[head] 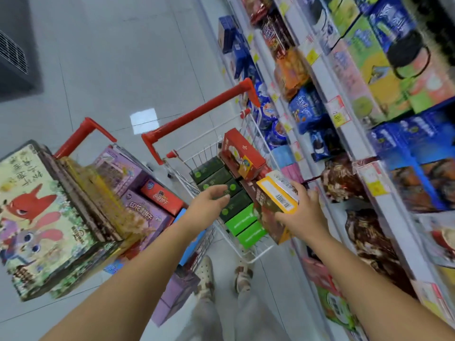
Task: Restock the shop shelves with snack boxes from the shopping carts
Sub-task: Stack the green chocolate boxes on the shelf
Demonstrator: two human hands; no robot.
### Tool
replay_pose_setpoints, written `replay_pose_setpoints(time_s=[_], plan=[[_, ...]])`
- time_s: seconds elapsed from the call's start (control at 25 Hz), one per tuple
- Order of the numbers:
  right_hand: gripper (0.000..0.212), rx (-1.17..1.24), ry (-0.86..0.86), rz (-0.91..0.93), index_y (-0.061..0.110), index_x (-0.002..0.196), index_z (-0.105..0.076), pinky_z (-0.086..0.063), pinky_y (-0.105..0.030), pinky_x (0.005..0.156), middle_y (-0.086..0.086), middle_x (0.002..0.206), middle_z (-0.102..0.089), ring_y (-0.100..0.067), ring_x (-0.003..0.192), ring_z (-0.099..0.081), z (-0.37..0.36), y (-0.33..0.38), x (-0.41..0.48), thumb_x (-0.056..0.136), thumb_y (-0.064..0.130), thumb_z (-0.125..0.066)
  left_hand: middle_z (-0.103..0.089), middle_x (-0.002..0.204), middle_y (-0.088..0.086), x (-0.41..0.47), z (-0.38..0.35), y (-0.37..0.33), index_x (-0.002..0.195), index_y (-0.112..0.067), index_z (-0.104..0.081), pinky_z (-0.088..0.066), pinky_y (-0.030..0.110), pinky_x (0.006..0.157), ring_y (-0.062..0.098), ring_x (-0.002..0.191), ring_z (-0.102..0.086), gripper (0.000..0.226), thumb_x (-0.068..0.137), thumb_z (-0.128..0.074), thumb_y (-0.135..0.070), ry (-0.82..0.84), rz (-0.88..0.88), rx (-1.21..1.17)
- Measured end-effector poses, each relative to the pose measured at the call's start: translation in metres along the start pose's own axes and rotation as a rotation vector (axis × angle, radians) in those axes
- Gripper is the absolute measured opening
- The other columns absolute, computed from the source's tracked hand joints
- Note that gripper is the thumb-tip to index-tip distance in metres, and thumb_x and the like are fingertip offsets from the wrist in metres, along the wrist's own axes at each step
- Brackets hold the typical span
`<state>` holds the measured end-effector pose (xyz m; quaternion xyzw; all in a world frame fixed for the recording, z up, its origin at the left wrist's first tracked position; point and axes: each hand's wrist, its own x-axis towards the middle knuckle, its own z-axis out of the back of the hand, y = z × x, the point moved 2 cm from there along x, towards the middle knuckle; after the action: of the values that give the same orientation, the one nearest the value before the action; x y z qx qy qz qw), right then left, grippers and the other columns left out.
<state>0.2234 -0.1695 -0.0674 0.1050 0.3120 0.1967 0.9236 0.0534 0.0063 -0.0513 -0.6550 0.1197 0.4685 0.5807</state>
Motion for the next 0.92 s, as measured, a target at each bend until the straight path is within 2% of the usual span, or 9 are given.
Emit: replay_pose_setpoints(time_s=[0.16, 0.32, 0.4, 0.48, 0.56, 0.6, 0.64, 0.76, 0.92], plan=[[0.101, 0.218, 0.06, 0.177, 0.029, 0.149, -0.019, -0.045, -0.035, 0.091, 0.0, 0.136, -0.033, -0.016, 0.114, -0.043, -0.013, 0.048, 0.006, 0.068, 0.033, -0.079, -0.059, 0.127, 0.0, 0.011, 0.012, -0.005, 0.139, -0.021, -0.049, -0.051, 0.047, 0.1, 0.022, 0.117, -0.059, 0.039, 0.102, -0.05, -0.032, -0.07, 0.102, -0.182], [0.103, 0.461, 0.094, 0.275, 0.021, 0.149, -0.015, -0.04, -0.024, 0.097, 0.001, 0.142, -0.027, -0.006, 0.118, -0.035, -0.054, 0.106, 0.043, 0.071, 0.023, -0.083, -0.072, 0.1, -0.011, 0.033, 0.023, -0.017, 0.128, -0.027, -0.057, -0.053, 0.043, 0.097, 0.014, 0.101, -0.067, 0.031, 0.102, -0.047, -0.041, -0.11, 0.096, -0.417], [0.104, 0.5, 0.211, 0.267, 0.023, 0.15, -0.013, -0.032, -0.023, 0.103, 0.006, 0.146, -0.022, -0.002, 0.124, -0.028, -0.07, 0.108, 0.061, 0.073, 0.028, -0.083, -0.075, 0.082, -0.017, 0.046, 0.023, -0.016, 0.118, -0.025, -0.061, -0.051, 0.041, 0.097, 0.011, 0.095, -0.068, 0.029, 0.104, -0.043, -0.041, -0.111, 0.097, -0.511], [0.084, 0.509, 0.272, 0.209, 0.024, 0.148, -0.024, -0.035, -0.026, 0.101, 0.004, 0.143, -0.033, -0.005, 0.125, -0.036, -0.072, 0.087, 0.071, 0.082, 0.034, -0.075, -0.075, 0.085, -0.017, 0.056, 0.022, -0.01, 0.122, -0.023, -0.061, -0.048, 0.044, 0.101, 0.015, 0.103, -0.066, 0.033, 0.104, -0.04, -0.042, -0.107, 0.113, -0.588], [0.04, 0.404, 0.17, 0.123, 0.017, 0.135, -0.048, -0.041, -0.027, 0.091, 0.001, 0.132, -0.054, -0.015, 0.118, -0.053, -0.07, 0.045, 0.076, 0.097, 0.026, -0.055, -0.07, 0.1, -0.013, 0.059, 0.019, -0.001, 0.118, -0.026, -0.061, -0.049, 0.047, 0.101, 0.021, 0.112, -0.061, 0.028, 0.103, -0.043, -0.04, -0.131, 0.138, -0.613], [0.028, 0.274, 0.135, 0.082, 0.015, 0.126, -0.056, -0.043, -0.028, 0.087, -0.003, 0.127, -0.059, -0.019, 0.112, -0.057, -0.071, 0.021, 0.078, 0.099, 0.019, -0.049, -0.065, 0.105, -0.01, 0.059, 0.016, 0.003, 0.111, -0.025, -0.06, -0.052, 0.046, 0.098, 0.022, 0.112, -0.061, 0.021, 0.103, -0.045, -0.037, -0.161, 0.157, -0.598], [0.025, 0.139, 0.158, 0.059, 0.014, 0.12, -0.06, -0.045, -0.029, 0.084, -0.007, 0.125, -0.061, -0.022, 0.108, -0.059, -0.075, -0.003, 0.078, 0.099, 0.014, -0.047, -0.062, 0.11, -0.004, 0.058, 0.013, 0.009, 0.11, -0.022, -0.058, -0.055, 0.044, 0.093, 0.022, 0.11, -0.062, 0.017, 0.102, -0.046, -0.033, -0.194, 0.185, -0.566], [0.033, -0.164, 0.387, 0.065, 0.009, 0.123, -0.055, -0.043, -0.03, 0.086, -0.015, 0.13, -0.051, -0.03, 0.11, -0.055, -0.097, -0.041, 0.076, 0.091, 0.013, -0.061, -0.059, 0.124, 0.011, 0.062, 0.0, 0.023, 0.123, -0.009, -0.054, -0.059, 0.041, 0.084, 0.025, 0.104, -0.067, 0.025, 0.1, -0.047, -0.017, -0.234, 0.29, -0.504], [0.069, -0.341, 0.546, 0.105, 0.013, 0.126, -0.036, -0.041, -0.036, 0.092, -0.009, 0.128, -0.039, -0.03, 0.118, -0.043, -0.135, -0.041, 0.068, 0.075, 0.023, -0.08, -0.063, 0.114, 0.014, 0.062, -0.014, 0.034, 0.11, -0.002, -0.06, -0.055, 0.041, 0.09, 0.025, 0.1, -0.068, 0.019, 0.098, -0.045, -0.004, -0.201, 0.374, -0.461]])
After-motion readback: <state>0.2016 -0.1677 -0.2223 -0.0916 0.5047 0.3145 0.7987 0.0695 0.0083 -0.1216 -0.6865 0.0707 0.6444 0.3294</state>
